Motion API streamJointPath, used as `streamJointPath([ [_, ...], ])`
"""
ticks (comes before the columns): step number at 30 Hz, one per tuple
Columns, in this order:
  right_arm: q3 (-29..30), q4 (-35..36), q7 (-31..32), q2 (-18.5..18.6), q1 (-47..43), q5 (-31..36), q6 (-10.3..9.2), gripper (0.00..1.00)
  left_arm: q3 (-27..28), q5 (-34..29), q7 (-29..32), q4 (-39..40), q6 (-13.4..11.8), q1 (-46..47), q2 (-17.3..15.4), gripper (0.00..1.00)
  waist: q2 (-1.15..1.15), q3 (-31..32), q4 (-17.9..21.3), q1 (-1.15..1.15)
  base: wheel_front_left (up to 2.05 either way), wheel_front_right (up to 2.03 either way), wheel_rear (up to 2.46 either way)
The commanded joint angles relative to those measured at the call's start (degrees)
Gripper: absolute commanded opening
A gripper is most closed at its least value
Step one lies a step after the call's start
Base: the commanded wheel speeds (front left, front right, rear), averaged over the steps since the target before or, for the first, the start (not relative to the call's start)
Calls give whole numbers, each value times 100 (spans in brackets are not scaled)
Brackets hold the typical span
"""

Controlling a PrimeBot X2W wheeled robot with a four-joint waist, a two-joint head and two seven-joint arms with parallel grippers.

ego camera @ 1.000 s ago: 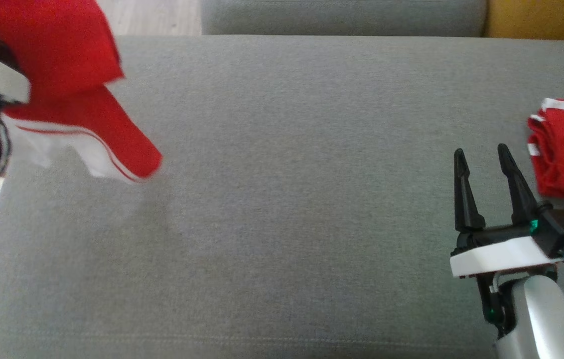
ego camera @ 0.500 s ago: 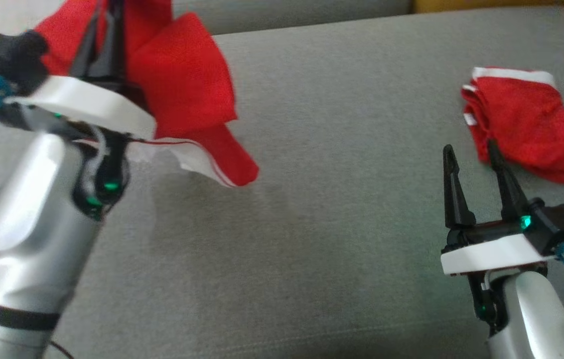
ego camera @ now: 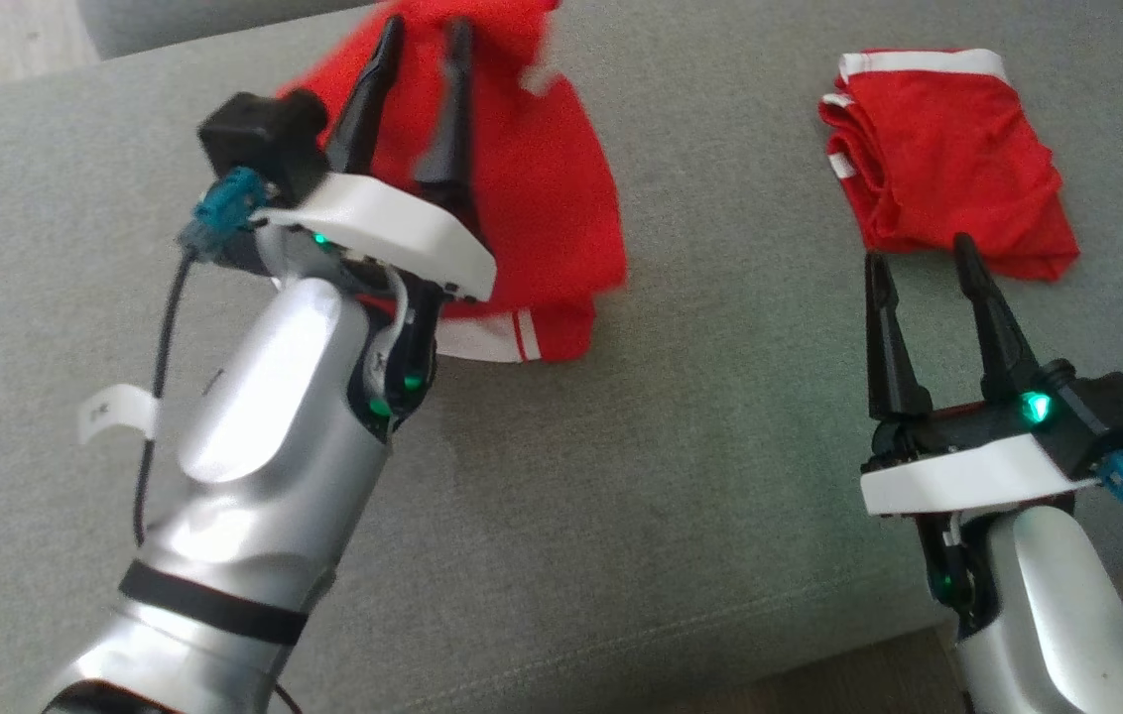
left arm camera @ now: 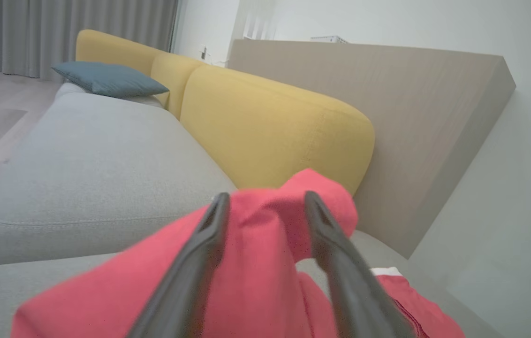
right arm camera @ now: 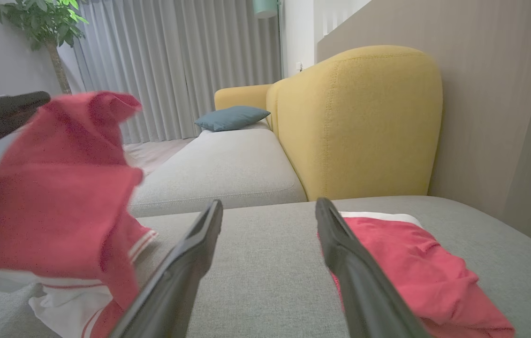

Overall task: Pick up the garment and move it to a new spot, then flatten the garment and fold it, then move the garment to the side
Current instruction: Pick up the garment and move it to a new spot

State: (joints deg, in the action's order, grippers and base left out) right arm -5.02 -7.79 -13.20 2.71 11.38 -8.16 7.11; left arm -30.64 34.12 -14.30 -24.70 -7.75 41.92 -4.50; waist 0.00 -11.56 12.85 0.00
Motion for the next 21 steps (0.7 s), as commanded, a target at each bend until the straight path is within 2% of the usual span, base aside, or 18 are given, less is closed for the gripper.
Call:
streamJointPath([
  [1, -175, 197, -99, 17, 191, -52, 37, 100, 239, -161, -68, 35, 149, 223, -10, 100, 0, -77, 97, 0, 0, 0, 0],
  [5, -180, 168, -121, 17, 166, -79, 37, 100, 313, -375, -69, -182, 378, 244, 85, 100, 0, -86, 102, 0, 0, 0, 0],
  [11, -87, 120, -139, 17, 96, -68, 37, 100, 677, -591, -69, -220, 555, 228, 96, 100, 0, -17, -94, 0, 0, 0, 0],
  [16, -108, 100, -149, 17, 14, -28, 37, 100, 1104, -907, -69, 62, 718, -114, -157, 100, 0, 119, -389, 0, 0, 0, 0],
  [21, -141, 50, -149, 17, -157, 15, 37, 100, 1453, -1223, -69, 528, 828, -844, -449, 100, 0, 293, -738, 0, 0, 0, 0],
])
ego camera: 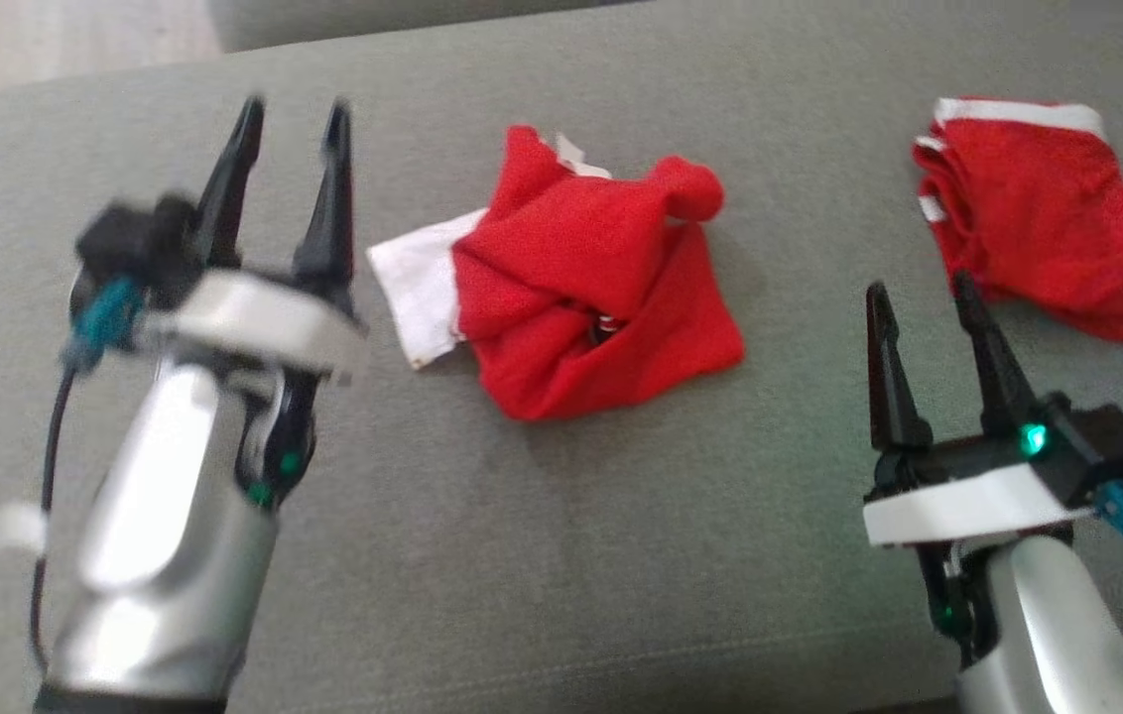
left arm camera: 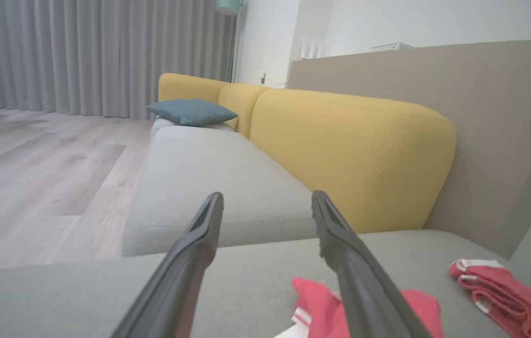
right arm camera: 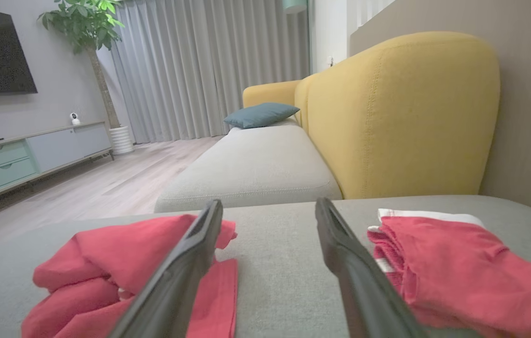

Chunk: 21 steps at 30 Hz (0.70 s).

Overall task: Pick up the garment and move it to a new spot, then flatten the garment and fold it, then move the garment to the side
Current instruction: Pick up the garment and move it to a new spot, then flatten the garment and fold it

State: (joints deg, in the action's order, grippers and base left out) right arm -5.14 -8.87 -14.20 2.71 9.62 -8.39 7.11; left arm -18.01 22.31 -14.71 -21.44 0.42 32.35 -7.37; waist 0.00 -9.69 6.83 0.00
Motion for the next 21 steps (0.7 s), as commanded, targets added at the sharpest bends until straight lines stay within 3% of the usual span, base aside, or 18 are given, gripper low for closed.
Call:
streamJointPath([
  [1, -129, 149, -48, 17, -12, 39, 37, 100, 257, -89, -29, 308, 22, -62, -202, 100, 0, 141, -199, 0, 0, 0, 0],
  [7, -58, 108, -46, 17, -168, 36, 37, 100, 517, -404, -29, 963, 51, -1136, -280, 100, 0, 339, -560, 0, 0, 0, 0],
  [13, -7, 74, -14, 17, -275, 65, 37, 100, 746, -590, -29, 1549, -2, -2054, 19, 100, 0, 512, -823, 0, 0, 0, 0],
  [21, -78, 72, 116, 17, -219, 183, 37, 100, 910, -752, -29, 1745, 155, -2306, 293, 100, 0, 492, -1076, 0, 0, 0, 0],
])
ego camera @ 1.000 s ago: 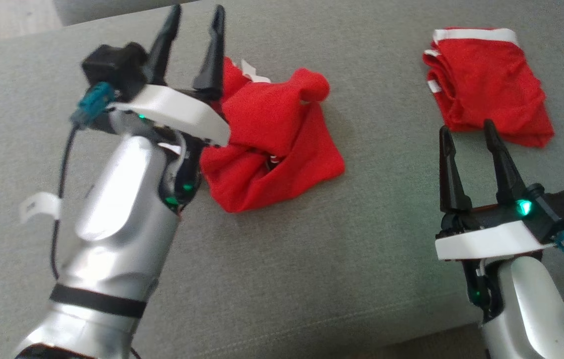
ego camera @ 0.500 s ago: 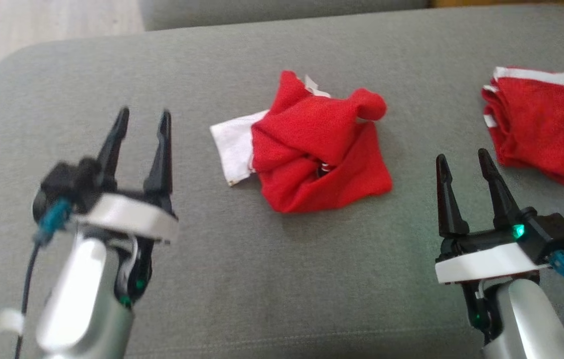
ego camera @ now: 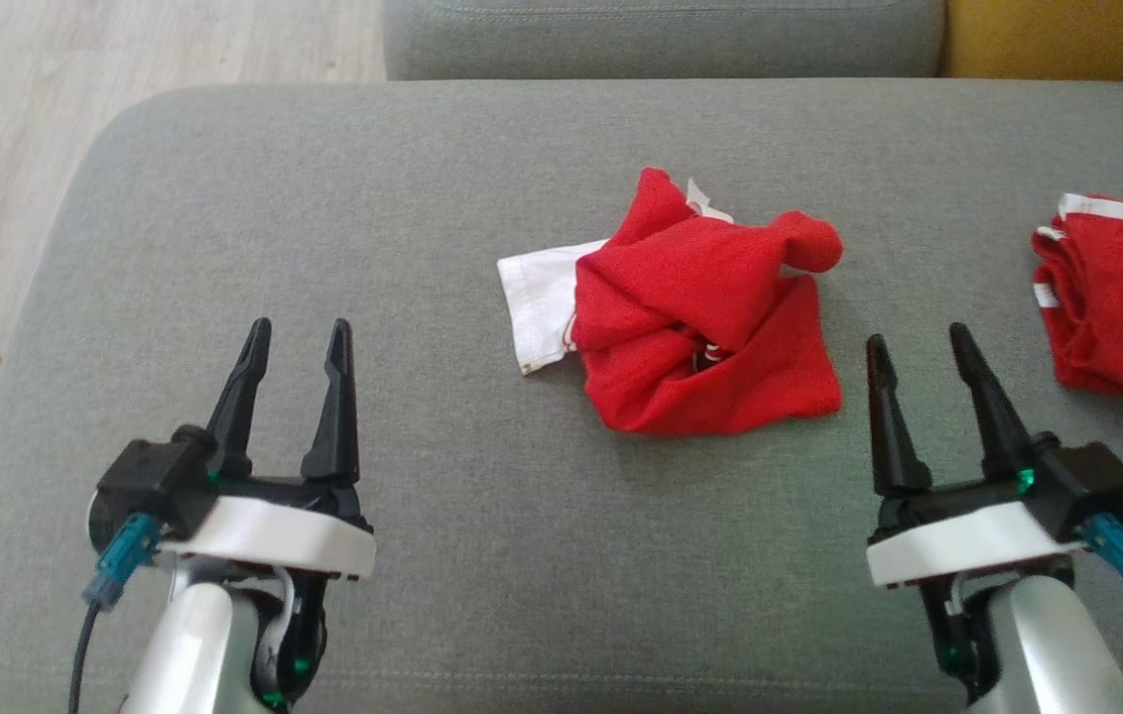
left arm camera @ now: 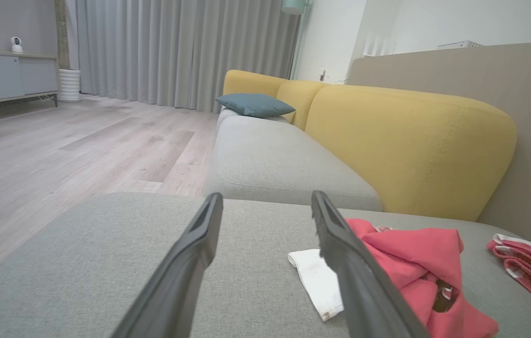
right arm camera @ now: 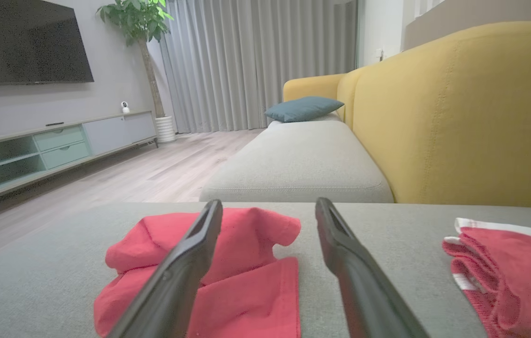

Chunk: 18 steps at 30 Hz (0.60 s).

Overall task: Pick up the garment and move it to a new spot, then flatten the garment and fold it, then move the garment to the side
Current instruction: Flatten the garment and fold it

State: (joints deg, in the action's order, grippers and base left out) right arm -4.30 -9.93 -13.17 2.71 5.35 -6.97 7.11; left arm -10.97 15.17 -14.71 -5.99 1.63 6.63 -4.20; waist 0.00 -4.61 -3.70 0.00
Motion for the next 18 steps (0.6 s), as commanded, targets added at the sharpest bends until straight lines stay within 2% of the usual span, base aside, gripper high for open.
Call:
streamJointPath([
  [1, -208, 169, 34, 17, 248, 39, 37, 100, 213, -57, -29, 190, 57, 276, -9, 100, 0, -30, -50, 0, 0, 0, 0],
  [8, -619, -176, 404, 17, 681, 169, 37, 100, 213, -126, -29, 104, 137, 284, 65, 100, 0, -186, -220, 0, 0, 0, 0],
  [13, -712, -933, 866, 17, 1194, 335, 37, 100, 192, -118, -29, 35, 170, 322, 104, 100, 0, -337, -415, 0, 0, 0, 0],
  [18, -561, -1632, 1067, 17, 1644, 436, 37, 100, 181, -99, -29, -17, 175, 399, 122, 100, 0, -515, -615, 0, 0, 0, 0],
])
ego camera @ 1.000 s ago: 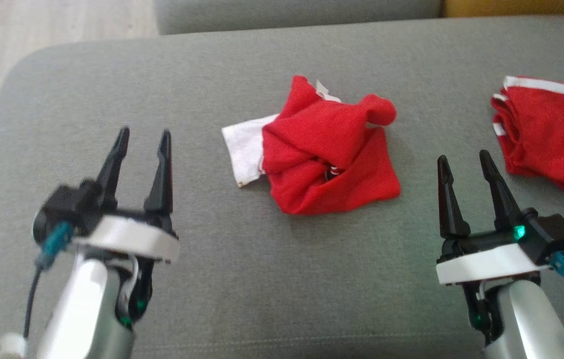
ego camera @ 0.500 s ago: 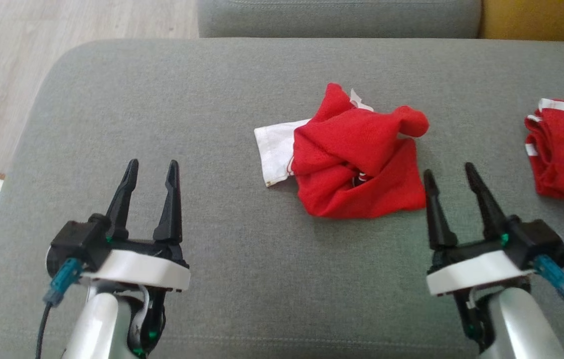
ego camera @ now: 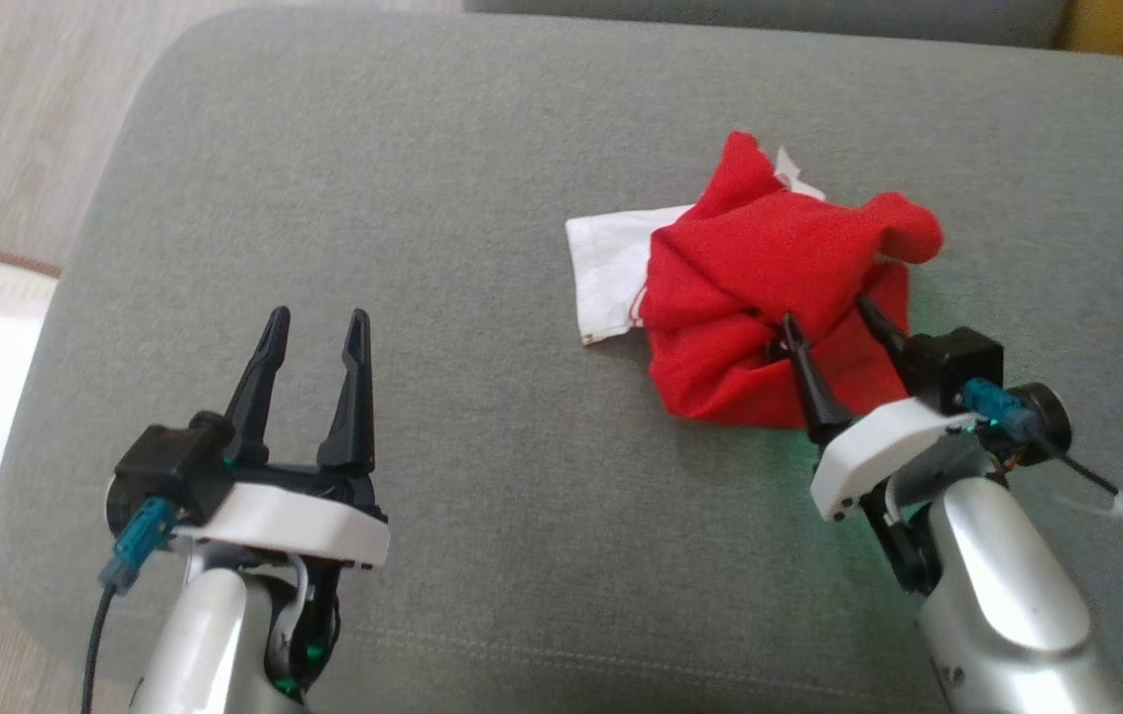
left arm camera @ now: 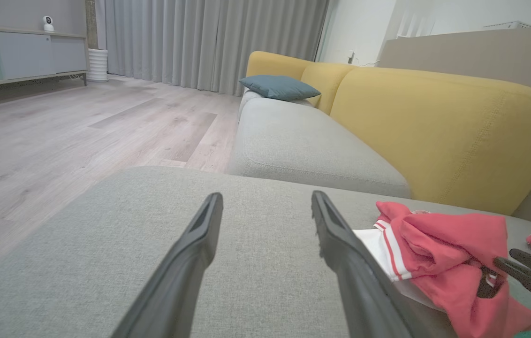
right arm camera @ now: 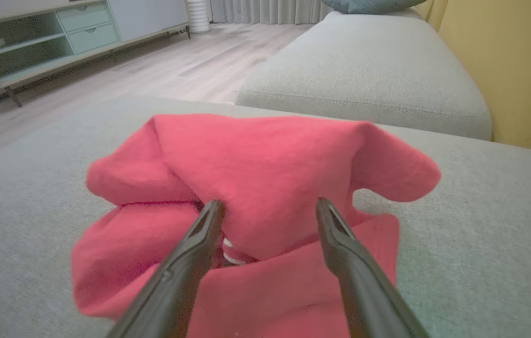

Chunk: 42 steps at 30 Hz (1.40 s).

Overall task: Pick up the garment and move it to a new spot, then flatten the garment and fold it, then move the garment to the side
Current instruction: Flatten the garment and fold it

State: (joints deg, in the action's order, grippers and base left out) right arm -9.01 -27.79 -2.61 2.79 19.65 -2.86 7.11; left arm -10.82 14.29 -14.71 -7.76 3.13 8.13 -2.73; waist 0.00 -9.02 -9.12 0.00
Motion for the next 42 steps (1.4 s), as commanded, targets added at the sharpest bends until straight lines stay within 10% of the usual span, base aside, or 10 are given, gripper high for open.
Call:
streamJointPath([
  [1, -50, 25, 30, 9, 289, 69, 37, 100, 167, -9, -29, 151, 25, 258, -23, 100, 0, -100, -102, 0, 0, 0, 0],
  [7, 44, -575, -50, 9, 641, 165, 37, 92, 212, 11, -29, 125, 29, 291, -17, 100, 0, -227, -229, 0, 0, 0, 0],
  [9, 21, -726, -126, 9, 745, 172, 37, 0, 217, 36, -29, 132, 23, 302, -17, 100, 0, -250, -245, 0, 0, 0, 0],
  [19, -498, -590, -1024, 9, 1174, -65, 37, 0, 211, 97, -29, 109, -47, 285, -16, 100, 0, -78, -199, 0, 0, 0, 0],
  [30, -1456, 1353, -1235, 9, 1069, -354, 37, 0, 217, 224, -29, 158, -136, 70, -15, 100, 0, 327, -110, 0, 0, 0, 0],
  [42, -567, -57, -897, 187, 1555, 437, 37, 0, 64, 359, -29, 243, -195, 163, -15, 100, 0, 33, -314, 0, 0, 0, 0],
])
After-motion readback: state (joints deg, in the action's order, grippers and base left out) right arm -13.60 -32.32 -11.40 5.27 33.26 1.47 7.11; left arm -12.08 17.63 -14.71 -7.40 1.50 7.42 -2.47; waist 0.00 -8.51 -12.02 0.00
